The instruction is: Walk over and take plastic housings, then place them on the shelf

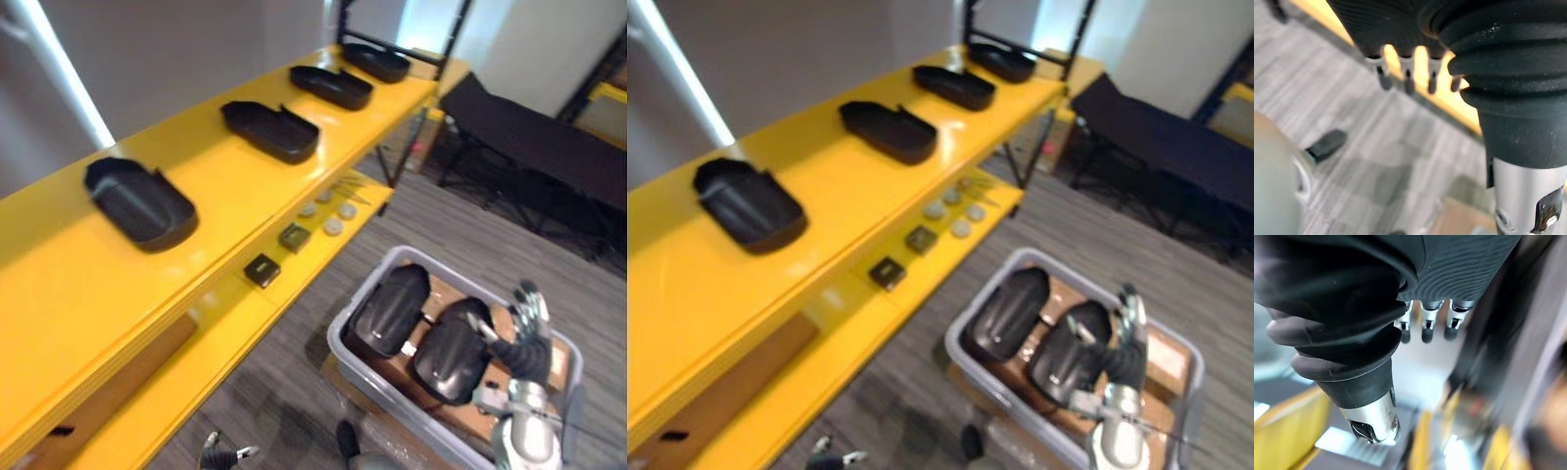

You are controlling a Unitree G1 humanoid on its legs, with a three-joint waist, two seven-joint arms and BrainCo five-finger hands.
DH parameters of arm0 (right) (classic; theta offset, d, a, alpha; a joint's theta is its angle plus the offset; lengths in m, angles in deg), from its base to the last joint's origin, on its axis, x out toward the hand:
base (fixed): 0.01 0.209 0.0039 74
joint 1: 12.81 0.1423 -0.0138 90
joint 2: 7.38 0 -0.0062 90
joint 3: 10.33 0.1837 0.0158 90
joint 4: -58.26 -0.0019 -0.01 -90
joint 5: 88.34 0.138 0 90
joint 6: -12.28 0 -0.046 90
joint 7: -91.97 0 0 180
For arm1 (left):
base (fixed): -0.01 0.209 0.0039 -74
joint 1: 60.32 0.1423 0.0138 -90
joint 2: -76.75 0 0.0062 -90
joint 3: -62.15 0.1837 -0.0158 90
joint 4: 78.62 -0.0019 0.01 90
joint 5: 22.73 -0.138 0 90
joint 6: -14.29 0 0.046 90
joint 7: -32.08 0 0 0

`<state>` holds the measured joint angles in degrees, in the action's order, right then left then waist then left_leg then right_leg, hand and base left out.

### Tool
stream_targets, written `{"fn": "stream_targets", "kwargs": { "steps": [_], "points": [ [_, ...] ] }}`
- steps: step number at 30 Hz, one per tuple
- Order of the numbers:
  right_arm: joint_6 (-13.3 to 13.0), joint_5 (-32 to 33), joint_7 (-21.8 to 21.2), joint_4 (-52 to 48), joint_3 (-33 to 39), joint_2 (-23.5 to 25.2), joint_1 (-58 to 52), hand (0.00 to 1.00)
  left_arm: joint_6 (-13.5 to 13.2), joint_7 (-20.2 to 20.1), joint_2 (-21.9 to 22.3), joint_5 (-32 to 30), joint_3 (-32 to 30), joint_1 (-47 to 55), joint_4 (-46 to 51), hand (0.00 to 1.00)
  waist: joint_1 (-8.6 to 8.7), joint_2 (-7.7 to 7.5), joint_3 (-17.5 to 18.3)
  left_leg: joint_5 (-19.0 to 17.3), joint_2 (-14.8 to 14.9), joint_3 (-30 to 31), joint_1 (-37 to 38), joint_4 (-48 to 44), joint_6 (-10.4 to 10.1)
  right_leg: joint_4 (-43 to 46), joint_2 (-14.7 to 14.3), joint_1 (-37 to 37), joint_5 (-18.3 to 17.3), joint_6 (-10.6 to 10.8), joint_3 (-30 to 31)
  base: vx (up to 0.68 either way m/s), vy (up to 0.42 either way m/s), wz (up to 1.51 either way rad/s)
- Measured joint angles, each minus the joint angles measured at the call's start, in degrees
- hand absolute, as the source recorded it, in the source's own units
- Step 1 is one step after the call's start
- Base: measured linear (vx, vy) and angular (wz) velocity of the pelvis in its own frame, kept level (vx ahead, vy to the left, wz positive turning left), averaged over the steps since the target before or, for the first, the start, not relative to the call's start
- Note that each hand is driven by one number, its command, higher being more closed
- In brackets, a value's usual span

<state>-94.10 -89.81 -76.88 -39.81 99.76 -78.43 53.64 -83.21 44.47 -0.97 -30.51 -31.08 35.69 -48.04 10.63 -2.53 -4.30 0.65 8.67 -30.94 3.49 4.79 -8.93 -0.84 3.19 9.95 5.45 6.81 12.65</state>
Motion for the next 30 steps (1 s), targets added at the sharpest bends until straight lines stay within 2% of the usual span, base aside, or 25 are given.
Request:
{"fn": "stream_targets", "kwargs": {
  "steps": [3, 5, 7, 8, 9, 10, 11, 12, 13, 15, 19, 21, 23, 24, 25, 26, 27, 28, 29, 30],
  "points": [
    [0.45, 0.05, 2.65, 2.51, 2.61, 1.39, -1.61, 0.0, -0.01, 0.08, 0.99, -0.03, 0.75, -0.29, -0.08, 0.0, 1.08, 1.11, 0.02, -0.38, -0.03, -0.79, 0.55, 0.0, -0.13, 0.08, -0.21, 0.0, 0.0, 0.03, 0.77, -0.01, -0.024, -0.15],
    [0.44, 0.14, 3.25, 2.51, 2.45, 1.37, -1.42, 0.0, -0.01, 0.11, 1.33, -0.04, 1.69, -0.25, -0.09, 0.0, 1.08, 1.83, 0.09, -0.68, -0.08, -1.68, 0.7, -0.01, -0.38, -0.06, -0.32, 0.41, 0.12, 0.24, 1.84, -0.01, -0.024, -0.22],
    [0.44, 0.14, 3.56, 2.54, 2.09, 1.35, -0.55, 0.0, -0.01, 0.15, 2.1, -0.05, 1.76, -0.15, -0.02, 0.0, 0.43, 2.49, 0.47, -1.13, -0.26, -3.06, 1.05, -0.03, -0.65, -0.15, -0.74, 1.17, 0.41, 0.47, 3.51, -0.01, -0.017, -0.43],
    [0.44, 0.15, 3.87, 2.71, 1.69, 1.24, 0.59, 0.0, -0.03, 0.17, 2.53, -0.04, 1.76, 0.1, 0.2, 0.0, -0.56, 2.9, 0.57, -1.97, -0.69, -2.55, 1.22, -0.32, -0.89, -0.21, -1.07, 1.66, 0.53, 0.5, 4.84, 0.0, -0.009, -0.54],
    [0.43, 0.21, 3.97, 2.95, 1.23, 1.15, 1.27, 0.0, -0.08, 0.24, 2.62, -0.04, 1.76, 0.31, 0.49, 0.0, -0.76, 2.78, 0.63, -2.99, -0.83, -1.41, 0.59, -1.56, -0.94, -0.11, -1.15, 2.09, 0.57, 0.5, 5.37, 0.02, -0.02, -0.54],
    [0.38, 0.48, 4.01, 3.3, 0.03, 0.61, 2.88, 0.0, -0.21, 0.45, 2.8, -0.01, 1.75, 0.65, 1.29, 0.0, -1.21, 2.75, 0.59, -6.99, -1.49, 7.73, -1.87, -6.62, -0.09, 0.2, -1.3, 3.09, 0.52, 0.29, 6.67, 0.04, -0.012, -0.65],
    [0.15, 0.67, 4.02, 3.96, -1.33, -0.58, 4.79, 0.0, -0.32, 0.46, 3.38, 0.05, 1.76, 0.73, 1.88, 0.0, -2.52, 3.97, 0.53, -11.39, -1.47, 18.03, -4.64, -11.47, 1.19, 0.28, -2.22, 4.19, 1.35, -0.06, 8.02, 0.06, -0.005, -0.64],
    [0.14, 0.73, 4.01, 4.77, -1.9, -1.17, 6.19, 0.0, -0.41, 0.47, 3.6, 0.27, 1.76, 0.53, 2.2, 0.0, -2.81, 4.13, -0.09, -12.77, -1.66, 21.39, -5.69, -13.6, 1.41, 0.18, -2.59, 4.37, 1.66, 0.08, 8.43, 0.04, 0.055, -0.49],
    [0.13, 0.78, 3.94, 6.62, -3.23, -2.16, 8.51, 0.0, -0.88, 0.46, 4.13, 0.71, 1.68, 0.4, 2.83, 0.0, -3.17, 4.22, -0.94, -14.98, -2.54, 28.0, -7.74, -17.64, 2.27, 0.25, -2.58, 4.77, 2.12, 0.7, 9.15, 0.02, 0.08, -0.31],
    [0.15, 1.14, 3.71, 9.58, -5.61, -3.67, 11.68, 0.0, -2.06, 0.42, 4.66, 1.81, 1.71, 0.4, 4.58, 0.0, -5.33, 4.68, -1.37, -19.52, -3.89, 36.73, -9.48, -21.89, 2.98, 0.47, -3.28, 5.73, 2.42, 1.19, 11.17, 0.0, 0.144, -0.48],
    [0.19, 1.93, 3.53, 10.26, -8.42, -3.26, 12.67, 0.0, -2.44, 0.42, 4.85, 3.46, 1.87, 0.6, 6.46, 0.0, -6.29, 4.02, -2.25, -22.15, -5.53, 36.38, -10.54, -26.81, 4.48, 3.01, -2.83, 6.01, 2.18, 2.13, 12.44, -0.03, 0.184, -0.2],
    [0.21, 2.71, 3.55, 8.45, -8.61, -2.29, 11.99, 0.0, -2.4, 0.44, 4.91, 3.43, 1.81, 0.53, 8.28, 0.0, -6.67, 3.55, -4.13, -23.35, -6.02, 35.35, -10.54, -30.04, 4.88, 5.48, -3.17, 6.15, 1.87, 2.56, 12.62, -0.04, 0.132, -0.23],
    [0.21, 2.98, 3.54, 5.36, -9.75, -0.28, 11.11, 0.0, -2.35, 0.49, 5.0, 3.46, 1.62, 0.42, 10.47, 0.0, -6.87, 2.44, -6.04, -24.94, -6.33, 32.21, -11.11, -33.6, 5.69, 7.62, -3.86, 7.39, 2.25, 2.88, 14.54, -0.15, 0.113, -0.71],
    [0.22, 3.01, 3.55, 3.67, -10.76, 0.4, 9.88, 0.0, -2.37, 0.51, 5.18, 3.47, 1.28, 0.36, 11.41, 0.0, -7.07, 1.95, -6.36, -25.84, -6.28, 30.35, -12.37, -35.78, 6.12, 8.2, -4.21, 8.59, 3.02, 2.35, 14.97, -0.19, 0.11, -1.1],
    [0.25, 3.39, 3.46, 1.59, -12.07, 0.98, 7.83, 0.0, -2.35, 0.58, 5.46, 3.46, -0.24, -0.18, 12.18, 0.0, -7.27, 1.54, -6.53, -26.42, -6.04, 28.1, -14.05, -38.3, 7.0, 7.04, -4.42, 10.32, 5.92, -0.71, 14.36, -0.18, 0.094, -1.06],
    [0.28, 4.13, 3.26, 1.0, -12.86, 0.86, 7.07, 0.0, -2.34, 0.78, 6.22, 3.46, -1.01, -0.61, 12.31, 0.0, -7.66, 1.57, -6.72, -25.98, -4.86, 26.88, -14.74, -38.24, 7.92, 3.92, -4.13, 10.17, 7.92, -5.32, 13.9, -0.25, 0.066, -1.39],
    [0.44, 4.64, 2.73, 0.07, -13.86, 1.09, 6.05, 0.0, -2.3, 1.14, 6.99, 3.44, -2.45, -1.92, 11.9, 0.0, -8.96, 2.05, -7.6, -25.19, -2.81, 22.77, -15.45, -37.77, 8.59, 4.15, -4.09, 11.06, 8.78, -11.51, 5.61, -0.28, 0.065, -1.46],
    [0.58, 5.23, 2.57, 0.01, -14.53, 1.12, 4.95, 0.0, -1.98, 1.79, 6.84, 3.46, -2.92, -3.01, 11.0, 0.0, -9.53, 2.17, -7.87, -23.96, -0.97, 20.31, -15.42, -36.89, 8.37, 11.87, -3.81, 12.31, 3.65, -9.66, -3.91, -0.26, 0.046, -1.32],
    [0.57, 5.24, 2.58, 0.0, -14.71, 1.19, 4.27, 0.0, -1.78, 2.12, 6.8, 3.46, -2.92, -3.25, 10.95, 0.0, -9.62, 2.73, -8.1, -23.16, -0.12, 19.44, -15.45, -36.35, 8.4, 14.84, -3.23, 11.99, 1.16, -9.34, -6.85, -0.13, 0.025, -1.01],
    [0.66, 5.22, 2.5, 0.06, -15.35, 1.31, 3.6, 0.0, -1.74, 2.64, 6.63, 3.68, -3.01, -3.63, 11.02, 0.0, -10.05, 2.46, -7.93, -21.56, 1.01, 18.14, -15.32, -34.7, 8.16, 19.54, -1.43, 10.73, -3.73, -8.34, -10.54, -0.12, -0.035, -0.74]
  ]
}}
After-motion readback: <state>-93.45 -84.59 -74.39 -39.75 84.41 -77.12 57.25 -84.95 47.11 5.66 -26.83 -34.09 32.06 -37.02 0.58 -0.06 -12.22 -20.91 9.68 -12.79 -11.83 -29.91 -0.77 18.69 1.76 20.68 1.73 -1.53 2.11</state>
